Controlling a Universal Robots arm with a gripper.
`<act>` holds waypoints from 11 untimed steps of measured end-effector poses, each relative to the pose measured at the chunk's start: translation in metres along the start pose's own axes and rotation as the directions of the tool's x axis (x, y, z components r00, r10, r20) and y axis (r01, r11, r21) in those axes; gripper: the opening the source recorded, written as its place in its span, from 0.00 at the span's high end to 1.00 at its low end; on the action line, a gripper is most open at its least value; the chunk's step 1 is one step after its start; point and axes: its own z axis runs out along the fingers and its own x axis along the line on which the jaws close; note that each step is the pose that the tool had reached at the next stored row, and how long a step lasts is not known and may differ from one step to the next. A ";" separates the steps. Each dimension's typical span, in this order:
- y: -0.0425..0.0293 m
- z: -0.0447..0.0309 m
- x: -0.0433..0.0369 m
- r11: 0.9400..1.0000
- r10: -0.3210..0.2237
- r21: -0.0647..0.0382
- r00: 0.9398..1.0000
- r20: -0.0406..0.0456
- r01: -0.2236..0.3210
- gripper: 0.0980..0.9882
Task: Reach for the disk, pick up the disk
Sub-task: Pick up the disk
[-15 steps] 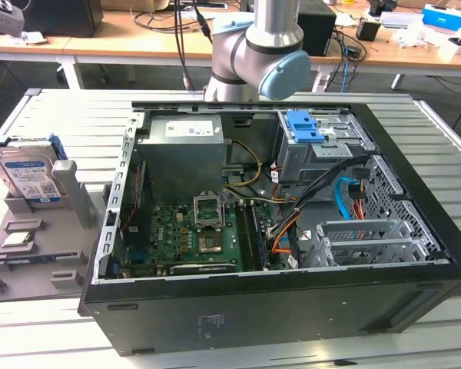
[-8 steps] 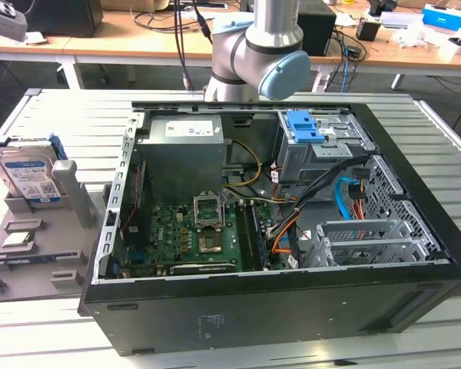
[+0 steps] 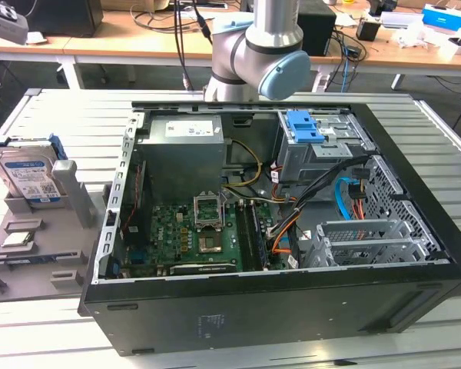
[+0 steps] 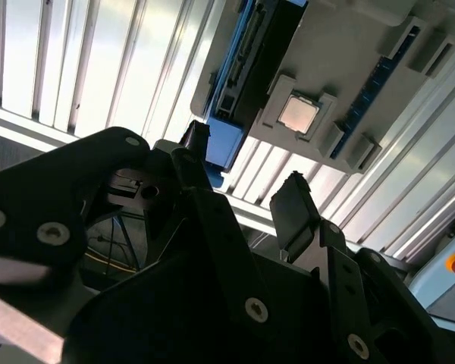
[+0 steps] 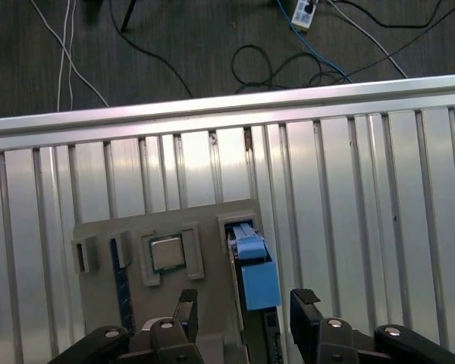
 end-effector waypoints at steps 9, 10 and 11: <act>-0.0003 0.0065 0.0000 1.000 0.000 0.000 1.000 0.000 0.000 0.44; -0.0004 0.0075 0.0000 1.000 0.000 0.000 1.000 0.000 0.000 0.44; -0.0004 0.0081 0.0000 1.000 0.000 0.000 1.000 0.000 0.000 0.44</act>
